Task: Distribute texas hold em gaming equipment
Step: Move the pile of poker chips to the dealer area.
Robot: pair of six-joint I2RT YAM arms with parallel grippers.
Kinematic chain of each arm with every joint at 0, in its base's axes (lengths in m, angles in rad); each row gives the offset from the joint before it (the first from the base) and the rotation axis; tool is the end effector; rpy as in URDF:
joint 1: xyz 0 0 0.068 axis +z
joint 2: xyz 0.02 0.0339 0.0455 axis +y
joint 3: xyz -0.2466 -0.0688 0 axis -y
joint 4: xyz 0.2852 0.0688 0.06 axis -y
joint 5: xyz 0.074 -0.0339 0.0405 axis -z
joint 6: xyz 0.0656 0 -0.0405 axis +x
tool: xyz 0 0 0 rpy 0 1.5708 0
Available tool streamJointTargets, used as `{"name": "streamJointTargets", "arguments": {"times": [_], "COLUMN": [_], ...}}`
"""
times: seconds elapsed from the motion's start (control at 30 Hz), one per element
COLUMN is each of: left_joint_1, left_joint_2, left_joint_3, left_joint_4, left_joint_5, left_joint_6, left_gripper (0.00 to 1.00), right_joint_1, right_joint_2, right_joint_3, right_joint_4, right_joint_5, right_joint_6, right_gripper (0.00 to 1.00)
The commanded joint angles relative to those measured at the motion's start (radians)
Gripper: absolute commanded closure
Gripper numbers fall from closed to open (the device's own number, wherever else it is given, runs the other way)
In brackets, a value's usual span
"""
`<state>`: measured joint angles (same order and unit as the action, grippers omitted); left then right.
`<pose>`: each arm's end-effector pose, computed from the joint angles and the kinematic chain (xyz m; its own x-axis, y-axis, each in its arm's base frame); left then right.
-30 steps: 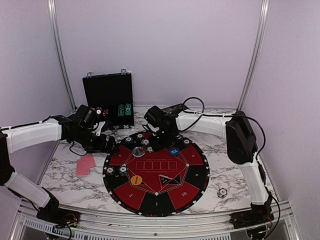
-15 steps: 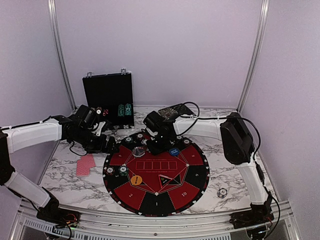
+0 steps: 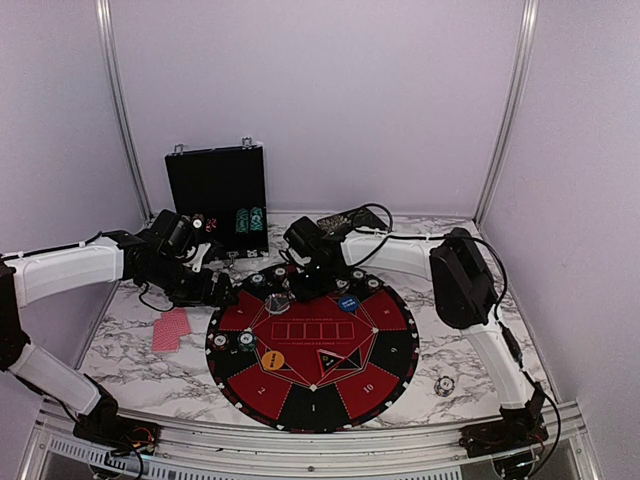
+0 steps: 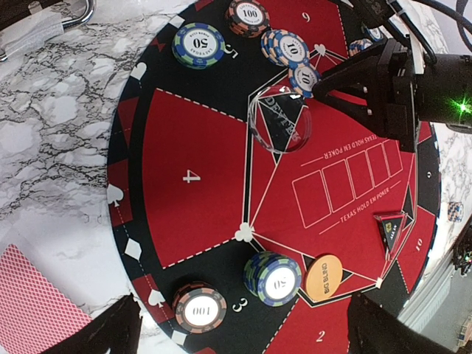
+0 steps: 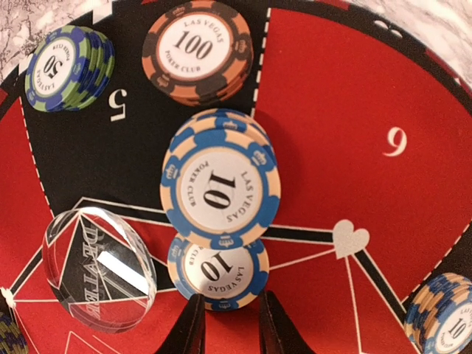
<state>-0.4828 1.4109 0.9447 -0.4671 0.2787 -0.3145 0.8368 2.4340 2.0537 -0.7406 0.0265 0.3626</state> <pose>0.2963 -0.1757 0.1722 -0.8598 0.1149 -0.4976 0.3422 0.8529 -0.3943 0.3732 0.4111 0.0980 -0.8245 -0.3846 -0.4151 -0.4728 0.8712 0.1319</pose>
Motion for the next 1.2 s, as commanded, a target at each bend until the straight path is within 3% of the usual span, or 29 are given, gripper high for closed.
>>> {"name": "streamJointTargets", "arguments": {"times": [0.0,0.47,0.73,0.93,1.17], "left_joint_1": [0.009,0.013,0.013,0.013,0.013], "left_joint_2": [0.01,0.012,0.008,0.003,0.004], "left_joint_3": [0.003,0.005,0.005,0.003,0.003], "left_joint_4": [0.012,0.012,0.012,0.012,0.018], "left_joint_5": [-0.003,0.003,0.008,0.011,0.018], "left_joint_6": [0.002,0.002,0.002,0.002,-0.002], "left_gripper": [0.01,0.01,0.01,0.01,0.01], "right_joint_1": [-0.017,-0.026,-0.011,0.015,0.019], "right_joint_2": [0.041,0.05,-0.112,-0.267,-0.527], "right_joint_3": [0.049,0.093,-0.033,-0.196,-0.548], "right_joint_4": [0.0,-0.024,-0.006,-0.005,0.016], "right_joint_5": [-0.004,0.008,0.051,0.09,0.114], "right_joint_6": [-0.003,-0.01,-0.004,0.025,0.112], "right_gripper": [0.76,0.76,0.76,0.74,0.7]}}
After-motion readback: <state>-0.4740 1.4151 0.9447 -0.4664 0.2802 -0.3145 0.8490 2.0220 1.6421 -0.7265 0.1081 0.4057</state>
